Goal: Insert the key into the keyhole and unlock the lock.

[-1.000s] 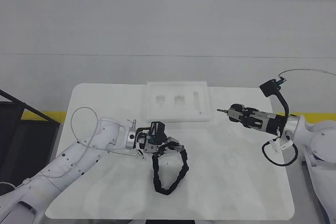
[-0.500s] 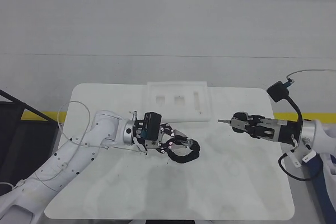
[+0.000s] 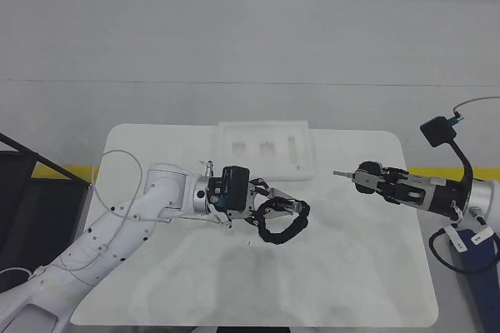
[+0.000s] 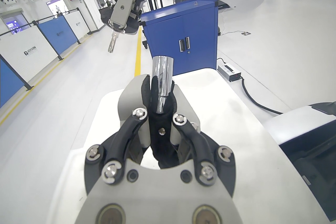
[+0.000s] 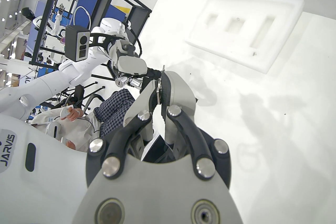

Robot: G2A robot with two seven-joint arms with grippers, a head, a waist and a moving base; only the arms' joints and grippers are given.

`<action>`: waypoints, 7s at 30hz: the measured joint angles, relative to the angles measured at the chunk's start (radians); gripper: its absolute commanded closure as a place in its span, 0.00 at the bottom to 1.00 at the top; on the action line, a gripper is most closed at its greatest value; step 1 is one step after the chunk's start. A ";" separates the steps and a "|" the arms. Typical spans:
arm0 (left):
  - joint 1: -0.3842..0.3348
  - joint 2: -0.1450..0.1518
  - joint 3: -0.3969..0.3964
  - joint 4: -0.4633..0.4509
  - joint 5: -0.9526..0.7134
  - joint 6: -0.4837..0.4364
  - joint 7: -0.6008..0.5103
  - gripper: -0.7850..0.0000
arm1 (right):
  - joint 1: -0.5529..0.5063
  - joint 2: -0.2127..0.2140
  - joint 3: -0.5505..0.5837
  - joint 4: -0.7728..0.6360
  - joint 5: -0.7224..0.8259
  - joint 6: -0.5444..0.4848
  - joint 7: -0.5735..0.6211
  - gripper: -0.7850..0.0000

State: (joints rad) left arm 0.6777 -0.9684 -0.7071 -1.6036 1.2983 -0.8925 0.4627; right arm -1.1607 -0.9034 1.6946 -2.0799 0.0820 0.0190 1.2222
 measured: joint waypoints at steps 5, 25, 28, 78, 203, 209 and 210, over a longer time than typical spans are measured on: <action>-0.008 -0.009 0.007 0.010 0.037 0.020 0.034 1.00 | 0.000 0.000 0.000 0.000 0.000 0.000 0.000 1.00; 0.008 -0.029 0.003 0.007 0.034 0.072 -0.019 1.00 | -0.002 0.018 0.051 -0.093 0.057 0.165 0.095 1.00; 0.000 -0.043 0.015 0.021 0.041 0.089 -0.006 1.00 | -0.013 0.024 0.066 -0.138 0.063 0.220 0.117 1.00; -0.054 -0.195 0.080 0.237 0.167 0.092 0.230 1.00 | -0.025 0.093 0.006 -0.267 -0.046 0.326 0.072 1.00; 0.039 -0.265 -0.058 0.267 0.157 -0.007 0.270 1.00 | -0.016 0.153 -0.153 -0.187 0.093 0.447 -0.220 1.00; 0.044 -0.270 -0.059 0.272 0.147 -0.006 0.278 1.00 | -0.024 0.153 -0.153 -0.192 0.105 0.441 -0.239 1.00; 0.044 -0.271 -0.059 0.273 0.148 -0.007 0.278 1.00 | -0.025 0.153 -0.154 -0.192 0.105 0.440 -0.242 1.00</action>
State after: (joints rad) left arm 0.7212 -1.2396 -0.7659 -1.3307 1.4459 -0.8996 0.7407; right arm -1.1854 -0.7506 1.5409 -2.2723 0.1870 0.4590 0.9806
